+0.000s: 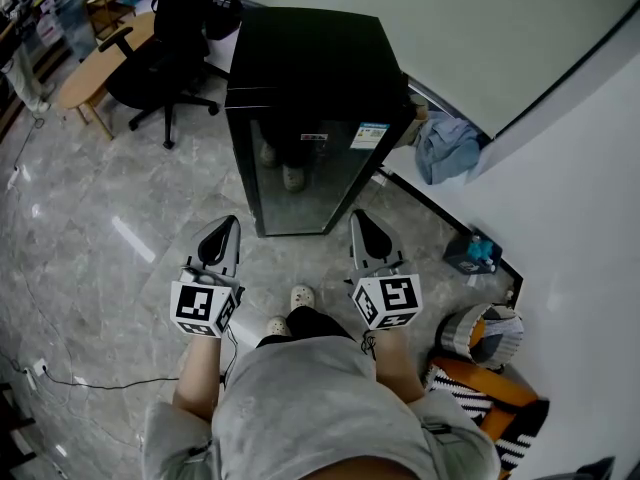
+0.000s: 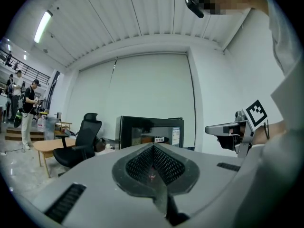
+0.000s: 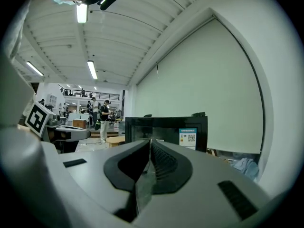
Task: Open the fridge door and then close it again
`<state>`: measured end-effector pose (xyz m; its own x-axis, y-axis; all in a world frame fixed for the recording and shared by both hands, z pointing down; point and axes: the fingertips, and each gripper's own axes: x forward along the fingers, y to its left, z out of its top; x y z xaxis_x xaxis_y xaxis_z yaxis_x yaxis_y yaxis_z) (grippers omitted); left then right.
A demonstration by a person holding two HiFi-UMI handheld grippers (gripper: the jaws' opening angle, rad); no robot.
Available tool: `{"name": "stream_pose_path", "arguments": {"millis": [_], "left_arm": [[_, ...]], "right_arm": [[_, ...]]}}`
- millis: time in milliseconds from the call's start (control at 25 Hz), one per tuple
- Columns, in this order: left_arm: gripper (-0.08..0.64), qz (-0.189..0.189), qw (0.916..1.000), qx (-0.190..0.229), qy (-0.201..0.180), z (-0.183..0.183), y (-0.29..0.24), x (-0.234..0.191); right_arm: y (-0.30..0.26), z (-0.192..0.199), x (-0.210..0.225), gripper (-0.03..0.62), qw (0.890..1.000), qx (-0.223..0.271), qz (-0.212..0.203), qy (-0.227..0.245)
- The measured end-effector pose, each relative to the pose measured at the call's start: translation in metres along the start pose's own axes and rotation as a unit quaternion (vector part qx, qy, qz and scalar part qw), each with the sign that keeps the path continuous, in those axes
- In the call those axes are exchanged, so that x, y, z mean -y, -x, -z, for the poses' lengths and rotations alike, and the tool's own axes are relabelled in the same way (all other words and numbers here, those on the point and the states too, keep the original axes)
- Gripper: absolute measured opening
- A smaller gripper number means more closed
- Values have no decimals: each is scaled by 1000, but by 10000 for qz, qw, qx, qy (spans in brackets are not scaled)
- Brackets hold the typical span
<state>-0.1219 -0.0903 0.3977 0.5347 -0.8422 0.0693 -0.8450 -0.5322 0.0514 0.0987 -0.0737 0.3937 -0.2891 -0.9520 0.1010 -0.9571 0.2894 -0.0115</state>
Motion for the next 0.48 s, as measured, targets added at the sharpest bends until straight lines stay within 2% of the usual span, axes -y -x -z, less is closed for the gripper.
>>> {"name": "stream_pose_path", "arguments": {"millis": [480], "left_arm": [[14,158,9996,209,53,-11,20,4]], "right_arm": [[11,-12,-19,25,9998,142,-27,126]]}}
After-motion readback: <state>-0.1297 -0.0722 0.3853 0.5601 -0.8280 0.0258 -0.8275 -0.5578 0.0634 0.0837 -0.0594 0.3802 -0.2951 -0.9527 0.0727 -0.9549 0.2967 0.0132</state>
